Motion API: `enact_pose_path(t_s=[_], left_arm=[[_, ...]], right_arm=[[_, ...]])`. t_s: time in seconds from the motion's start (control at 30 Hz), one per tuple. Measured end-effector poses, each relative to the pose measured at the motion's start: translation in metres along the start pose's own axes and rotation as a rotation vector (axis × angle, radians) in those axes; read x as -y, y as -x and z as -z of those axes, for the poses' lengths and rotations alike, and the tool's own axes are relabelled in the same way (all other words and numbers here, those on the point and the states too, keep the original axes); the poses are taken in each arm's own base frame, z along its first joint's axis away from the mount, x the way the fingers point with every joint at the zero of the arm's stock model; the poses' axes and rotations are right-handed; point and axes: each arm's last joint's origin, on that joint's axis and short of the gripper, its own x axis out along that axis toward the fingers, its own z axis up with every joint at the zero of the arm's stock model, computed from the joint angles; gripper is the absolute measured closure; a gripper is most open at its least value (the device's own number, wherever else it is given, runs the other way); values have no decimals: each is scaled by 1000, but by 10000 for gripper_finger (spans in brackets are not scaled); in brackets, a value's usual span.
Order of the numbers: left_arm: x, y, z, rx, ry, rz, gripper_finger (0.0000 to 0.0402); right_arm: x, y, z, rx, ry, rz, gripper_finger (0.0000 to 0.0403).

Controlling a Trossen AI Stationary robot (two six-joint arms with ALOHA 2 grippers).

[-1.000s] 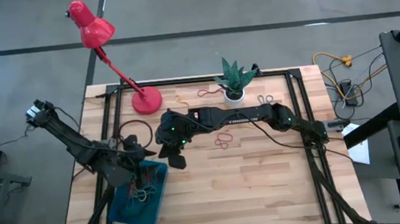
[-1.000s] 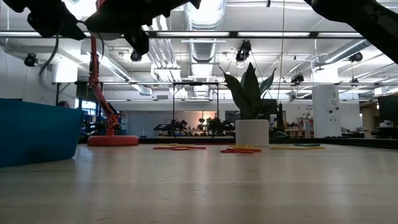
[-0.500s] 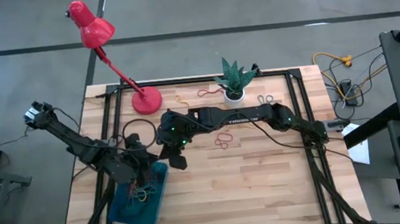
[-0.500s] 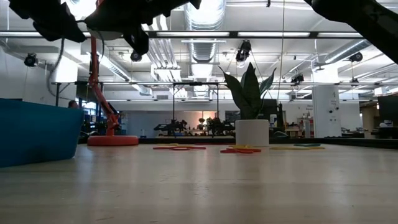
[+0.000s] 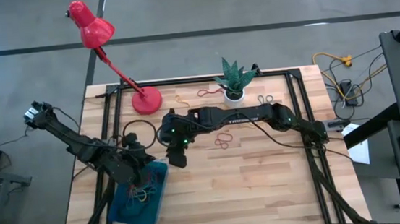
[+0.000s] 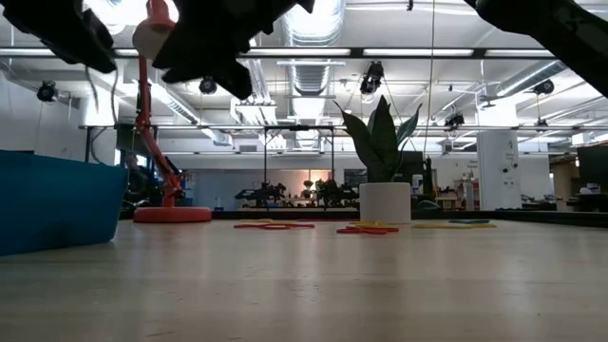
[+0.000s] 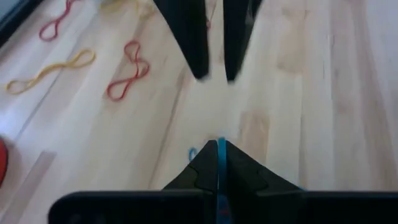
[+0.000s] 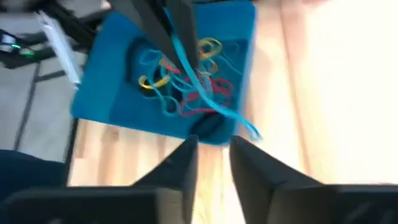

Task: Pick and place rubber bands into bin
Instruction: Put the blue rubber band into the blue bin

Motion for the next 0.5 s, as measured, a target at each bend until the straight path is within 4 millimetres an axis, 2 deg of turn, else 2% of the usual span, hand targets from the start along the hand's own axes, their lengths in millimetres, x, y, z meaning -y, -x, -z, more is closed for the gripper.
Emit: enact_pose_path(t_s=[0.13,0.27,0.37,0.5], left_arm=[[-6,18,-6,-109,39,37,401],[-4,40,-17,-265,134,214,401],[1,52,-26,-333,204,344,402],[9,55,-27,-392,217,370,402]], right_arm=[[1,2,3,-26,-5,43,264],[-1,9,1,-13,43,62,221],[-1,13,-1,2,58,91,204],[4,16,0,-8,47,152,198]])
